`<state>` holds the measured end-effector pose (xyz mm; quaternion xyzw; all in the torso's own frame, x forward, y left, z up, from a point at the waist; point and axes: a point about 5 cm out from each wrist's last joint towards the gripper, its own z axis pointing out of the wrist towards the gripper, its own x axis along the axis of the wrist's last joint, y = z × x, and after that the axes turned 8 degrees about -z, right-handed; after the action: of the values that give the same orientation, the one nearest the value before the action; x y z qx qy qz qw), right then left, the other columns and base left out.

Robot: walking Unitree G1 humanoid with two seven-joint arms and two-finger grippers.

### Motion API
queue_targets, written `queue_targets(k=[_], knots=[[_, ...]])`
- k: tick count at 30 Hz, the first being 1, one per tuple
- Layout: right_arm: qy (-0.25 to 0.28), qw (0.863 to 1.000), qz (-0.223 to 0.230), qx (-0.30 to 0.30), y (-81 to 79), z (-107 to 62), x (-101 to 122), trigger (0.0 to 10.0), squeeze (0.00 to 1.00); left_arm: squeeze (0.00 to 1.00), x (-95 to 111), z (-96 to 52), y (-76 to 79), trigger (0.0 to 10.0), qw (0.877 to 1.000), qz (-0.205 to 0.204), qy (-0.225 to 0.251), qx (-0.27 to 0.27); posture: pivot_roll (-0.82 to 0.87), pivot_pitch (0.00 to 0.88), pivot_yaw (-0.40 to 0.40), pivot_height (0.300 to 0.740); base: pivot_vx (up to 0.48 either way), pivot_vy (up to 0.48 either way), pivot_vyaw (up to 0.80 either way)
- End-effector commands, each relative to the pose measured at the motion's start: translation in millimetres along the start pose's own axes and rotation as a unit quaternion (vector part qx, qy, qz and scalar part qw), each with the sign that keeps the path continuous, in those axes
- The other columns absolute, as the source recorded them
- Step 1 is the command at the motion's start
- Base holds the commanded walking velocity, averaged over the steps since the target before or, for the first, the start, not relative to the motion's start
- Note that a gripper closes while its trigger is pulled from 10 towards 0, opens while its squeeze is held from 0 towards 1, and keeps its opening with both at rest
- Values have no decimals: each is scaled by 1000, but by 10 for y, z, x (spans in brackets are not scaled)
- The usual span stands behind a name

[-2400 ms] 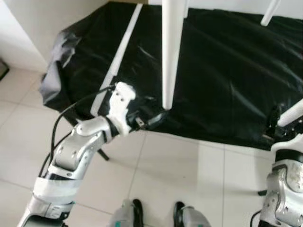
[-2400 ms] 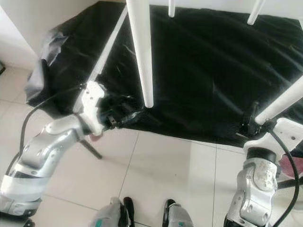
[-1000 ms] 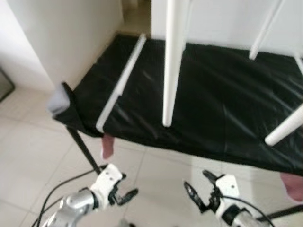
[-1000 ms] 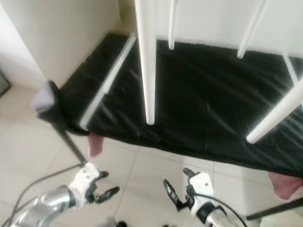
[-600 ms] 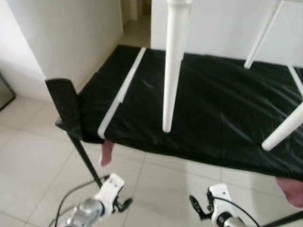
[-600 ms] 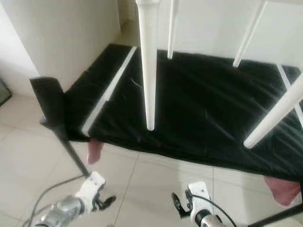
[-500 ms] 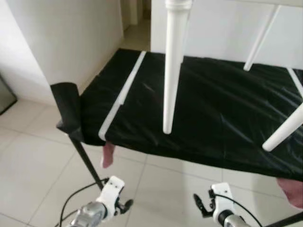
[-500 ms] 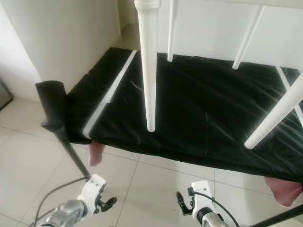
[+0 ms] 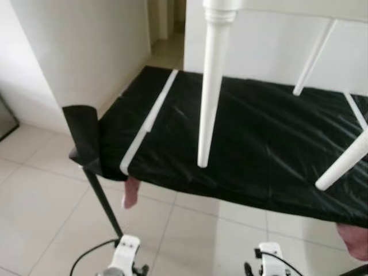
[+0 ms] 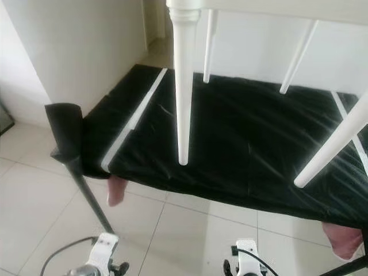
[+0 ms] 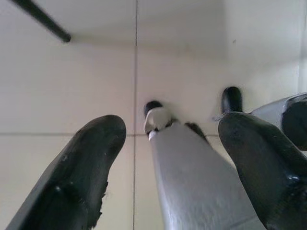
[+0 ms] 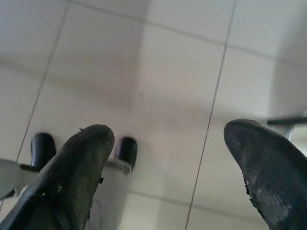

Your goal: Building children table

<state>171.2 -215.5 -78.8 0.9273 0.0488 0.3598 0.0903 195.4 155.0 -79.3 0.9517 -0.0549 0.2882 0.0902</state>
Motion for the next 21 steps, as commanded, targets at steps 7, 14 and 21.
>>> queue_targets(k=[7,14,21], knots=[[-48,999,5,1,-58,-77,-257,10000,0,0,-87,29,146,10000,1000,7,-19,-6,31,0,26,740,0,0,0],[-58,998,16,4,-137,-98,-313,10000,0,0,-99,38,196,10000,999,18,-24,-11,32,0,33,740,0,0,0],[-58,998,25,6,-193,-90,-295,10000,0,0,-95,39,192,10000,1000,8,-22,-6,38,0,29,740,0,0,0]])
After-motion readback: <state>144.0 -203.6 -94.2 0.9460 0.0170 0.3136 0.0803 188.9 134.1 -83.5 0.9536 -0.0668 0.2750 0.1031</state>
